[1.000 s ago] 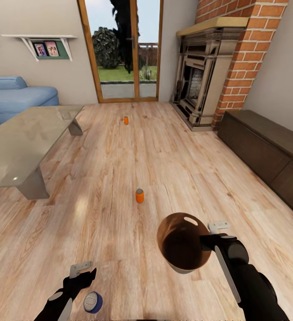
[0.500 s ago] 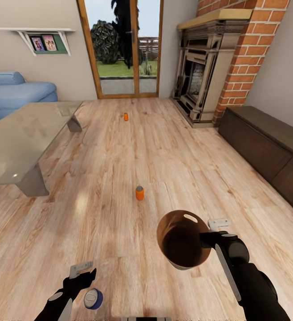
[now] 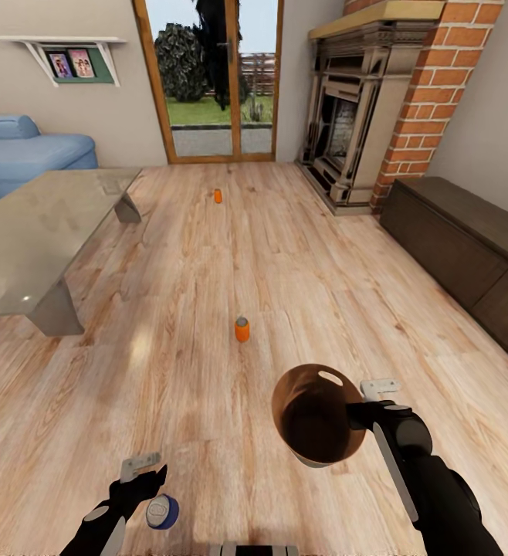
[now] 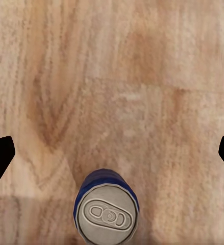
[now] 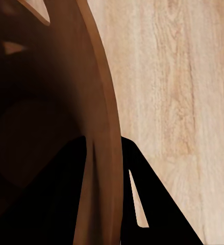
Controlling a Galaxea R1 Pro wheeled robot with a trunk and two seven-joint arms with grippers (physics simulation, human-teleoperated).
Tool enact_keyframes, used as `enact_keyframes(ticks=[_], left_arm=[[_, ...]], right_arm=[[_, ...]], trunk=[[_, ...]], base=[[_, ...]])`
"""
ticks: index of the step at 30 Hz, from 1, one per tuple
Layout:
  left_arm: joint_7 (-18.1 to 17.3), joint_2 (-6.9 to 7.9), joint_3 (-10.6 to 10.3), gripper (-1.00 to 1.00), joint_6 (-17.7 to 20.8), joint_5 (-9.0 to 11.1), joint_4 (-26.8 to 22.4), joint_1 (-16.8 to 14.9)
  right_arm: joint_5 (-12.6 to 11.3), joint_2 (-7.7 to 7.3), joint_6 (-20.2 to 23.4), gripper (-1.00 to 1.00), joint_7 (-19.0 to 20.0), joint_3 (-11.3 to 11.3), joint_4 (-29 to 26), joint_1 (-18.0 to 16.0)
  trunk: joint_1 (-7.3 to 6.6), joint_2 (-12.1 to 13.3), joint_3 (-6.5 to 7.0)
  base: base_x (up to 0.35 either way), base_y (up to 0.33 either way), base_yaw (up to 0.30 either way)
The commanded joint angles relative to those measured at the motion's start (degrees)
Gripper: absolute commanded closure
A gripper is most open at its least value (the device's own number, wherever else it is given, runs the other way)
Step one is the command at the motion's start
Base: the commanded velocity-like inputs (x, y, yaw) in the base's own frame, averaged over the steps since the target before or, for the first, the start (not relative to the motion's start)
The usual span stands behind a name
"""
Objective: Put the three can of soda from the living room inside the tash can in the kitchen.
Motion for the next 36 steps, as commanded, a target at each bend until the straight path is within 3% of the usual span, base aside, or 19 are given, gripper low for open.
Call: enact_keyframes(ticks=[1,9,19,36], left_arm=[[0.0,0.00,0.0,-1.00,0.0,0.0,0.0,0.0],[0.0,0.00,0.0,-1.00,-0.1,0.0,0.0,0.0],[-0.1,0.00,0.1,-1.00,-3.7,0.0,0.2,0.0],[-0.1,0.00,0.1,-1.00,-3.9,0.0,0.2,0.0]], right_arm=[[-0.6,0.01,0.0,1.00,0.2,0.0,0.0,0.0],[-0.6,0.01,0.0,1.00,0.2,0.0,0.0,0.0],[-0.6,0.01,0.0,1.00,0.2,0.0,0.0,0.0],[-0.6,0.01,0.0,1.00,0.2,0.0,0.0,0.0]], trunk=[[-0.01,0.0,-0.09],[-0.01,0.0,-0.82],[-0.01,0.0,-1.73],[-0.01,0.0,-3.28]], base=[[0.000,0.000,0.000],[0.000,0.000,0.000],[0.010,0.000,0.000],[0.059,0.000,0.000]])
